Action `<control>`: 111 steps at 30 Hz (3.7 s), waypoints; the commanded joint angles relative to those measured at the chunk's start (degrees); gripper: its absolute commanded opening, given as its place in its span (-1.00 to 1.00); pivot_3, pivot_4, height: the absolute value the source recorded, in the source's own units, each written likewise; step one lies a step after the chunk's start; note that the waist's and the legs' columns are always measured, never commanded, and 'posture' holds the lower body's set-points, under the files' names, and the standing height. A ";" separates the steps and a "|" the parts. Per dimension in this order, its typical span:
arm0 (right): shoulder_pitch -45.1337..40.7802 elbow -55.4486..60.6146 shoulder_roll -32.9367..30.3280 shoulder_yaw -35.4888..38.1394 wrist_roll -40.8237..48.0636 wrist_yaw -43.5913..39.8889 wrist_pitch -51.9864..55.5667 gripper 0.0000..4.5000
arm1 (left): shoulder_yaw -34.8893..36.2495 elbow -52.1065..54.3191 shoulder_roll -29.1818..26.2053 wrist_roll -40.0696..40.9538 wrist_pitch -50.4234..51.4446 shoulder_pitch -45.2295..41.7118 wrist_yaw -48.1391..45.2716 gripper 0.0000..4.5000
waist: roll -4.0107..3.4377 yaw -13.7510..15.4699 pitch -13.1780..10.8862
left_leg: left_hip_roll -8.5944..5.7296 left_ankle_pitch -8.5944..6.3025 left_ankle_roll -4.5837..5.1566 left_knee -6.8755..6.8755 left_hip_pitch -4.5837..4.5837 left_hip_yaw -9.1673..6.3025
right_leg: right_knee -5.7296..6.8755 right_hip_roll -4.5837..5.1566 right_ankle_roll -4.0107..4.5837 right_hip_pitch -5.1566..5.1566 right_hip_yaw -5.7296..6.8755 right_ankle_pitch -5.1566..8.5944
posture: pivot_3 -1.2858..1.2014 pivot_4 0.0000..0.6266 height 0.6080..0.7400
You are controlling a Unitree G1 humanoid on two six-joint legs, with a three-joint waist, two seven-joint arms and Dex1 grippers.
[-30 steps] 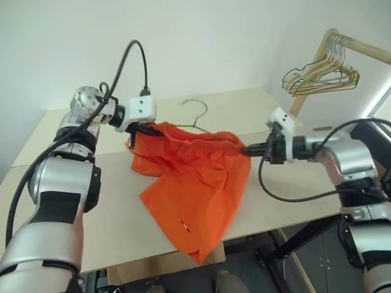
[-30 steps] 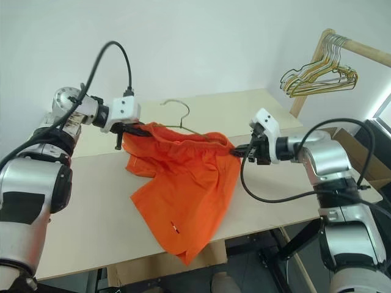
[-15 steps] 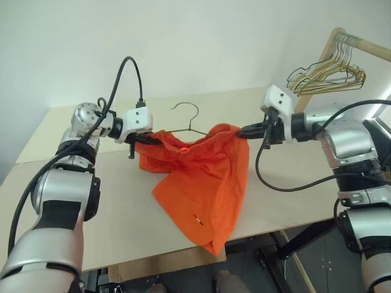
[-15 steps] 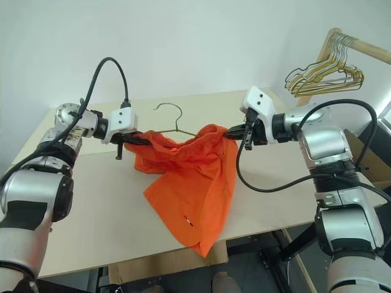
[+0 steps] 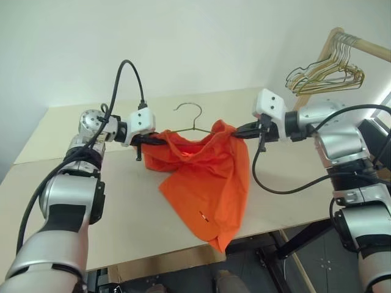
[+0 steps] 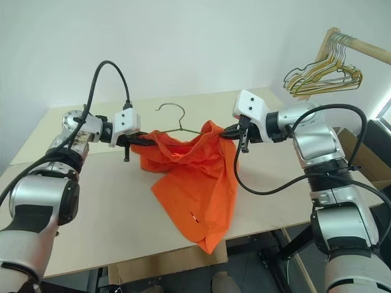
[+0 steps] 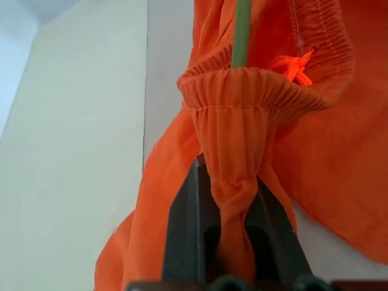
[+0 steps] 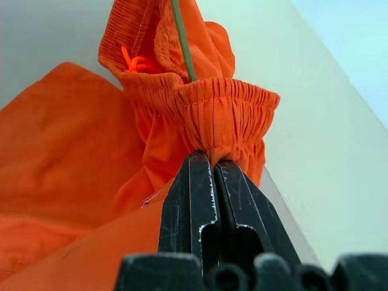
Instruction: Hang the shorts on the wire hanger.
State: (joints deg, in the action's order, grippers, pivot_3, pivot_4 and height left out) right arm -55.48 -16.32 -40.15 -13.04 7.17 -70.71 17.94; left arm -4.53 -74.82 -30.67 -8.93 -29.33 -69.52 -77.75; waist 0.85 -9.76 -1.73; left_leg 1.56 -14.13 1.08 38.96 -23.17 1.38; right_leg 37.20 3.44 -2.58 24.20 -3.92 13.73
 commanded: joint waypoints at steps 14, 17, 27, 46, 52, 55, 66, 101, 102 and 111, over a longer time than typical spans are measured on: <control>-2.49 -9.70 1.28 0.43 -6.21 0.68 -7.93 -0.13 | 3.91 2.51 1.56 5.06 0.15 -0.74 -5.40 -1.00 | 0.00 -0.96 0.00 | 0.00 0.00 0.00 -0.01 0.04 -0.02 | 0.01 -0.01 0.02 -0.01 -0.01 -0.01 | -0.07 -1.00 1.00; -2.31 -10.70 1.42 0.59 -5.90 -0.35 -9.28 -0.13 | 4.06 2.63 1.86 5.51 0.38 -0.65 -5.49 -1.00 | 0.00 -0.89 0.00 | 0.00 0.00 0.00 0.00 0.05 -0.02 | 0.01 0.00 0.02 -0.04 0.00 -0.01 | -0.07 -1.00 1.00; -3.36 -8.89 2.39 1.80 0.06 -10.11 -7.51 -0.13 | 3.64 2.85 3.41 5.59 -0.35 -0.46 -6.27 -1.00 | 0.00 -0.87 0.00 | 0.00 0.00 0.00 0.00 0.04 -0.03 | 0.01 0.00 0.02 -0.05 0.00 -0.01 | -0.07 -1.00 1.00; -3.02 -9.61 3.15 1.50 -1.01 -9.00 -0.44 -1.00 | 2.68 2.38 2.25 4.54 0.73 0.30 -3.98 -0.70 | -0.01 -0.74 0.01 | 0.00 0.00 0.00 0.01 0.05 -0.06 | 0.04 0.01 0.03 -0.04 -0.01 -0.02 | -0.06 -1.00 1.00; -0.89 -7.99 1.77 3.07 0.17 -7.94 3.02 -1.00 | 5.06 1.98 0.44 6.48 2.52 -1.67 -2.72 0.16 | -0.01 -0.70 0.01 | 0.00 0.01 0.00 0.01 0.06 -0.08 | 0.05 0.00 0.03 -0.03 0.00 -0.02 | -0.06 -1.00 1.00; 0.34 -7.45 0.66 4.57 1.11 -7.24 5.39 -1.00 | 7.28 1.80 -0.53 8.03 4.01 -2.94 -1.89 0.56 | -0.01 -0.68 0.01 | -0.01 0.00 0.00 0.01 0.03 -0.09 | 0.03 0.01 0.03 -0.03 0.01 -0.02 | -0.07 -1.00 1.00; 7.40 3.55 -4.36 17.15 7.36 8.17 31.00 -1.00 | 20.23 6.19 -2.00 21.18 14.67 -4.49 0.00 0.98 | -0.02 -0.69 0.01 | 0.01 0.00 0.00 0.00 0.03 -0.12 | 0.04 0.03 0.03 -0.03 0.02 -0.02 | -0.11 -1.00 1.00; 2.42 1.07 11.44 43.59 -14.19 88.03 32.86 -1.00 | 18.14 64.80 9.47 48.69 46.35 27.47 6.92 0.98 | -0.45 -5.48 0.27 | 0.01 0.05 -0.05 -0.19 1.05 0.00 | -0.20 -0.01 -0.03 -1.08 -0.28 -0.10 | -0.12 -1.00 1.00; 1.66 -1.58 11.13 44.21 -13.67 89.04 30.38 -1.00 | 17.95 65.24 9.57 48.60 46.19 27.84 7.25 0.98 | -0.45 -5.47 0.27 | -0.01 0.06 -0.05 -0.19 1.08 0.00 | -0.19 -0.01 -0.03 -1.11 -0.28 -0.10 | -0.12 -1.00 1.00; -6.89 -24.77 3.16 45.61 -9.42 91.58 16.25 -1.00 | 17.02 66.02 9.57 47.92 45.00 29.03 8.03 0.98 | -0.54 -5.42 0.21 | -0.03 0.06 -0.05 -0.29 1.16 0.04 | -0.31 -0.02 -0.03 -1.19 -0.32 -0.10 | -0.11 -1.00 1.00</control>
State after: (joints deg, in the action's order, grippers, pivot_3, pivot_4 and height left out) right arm -59.42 -39.53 -34.76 32.50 -3.09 20.28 38.24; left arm 12.34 -10.57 -20.74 38.47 16.72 -40.08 -70.08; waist 0.31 -15.18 -1.53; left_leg 1.52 -14.08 1.03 38.64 -22.02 1.42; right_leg 36.86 3.41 -2.61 23.01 -4.23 13.63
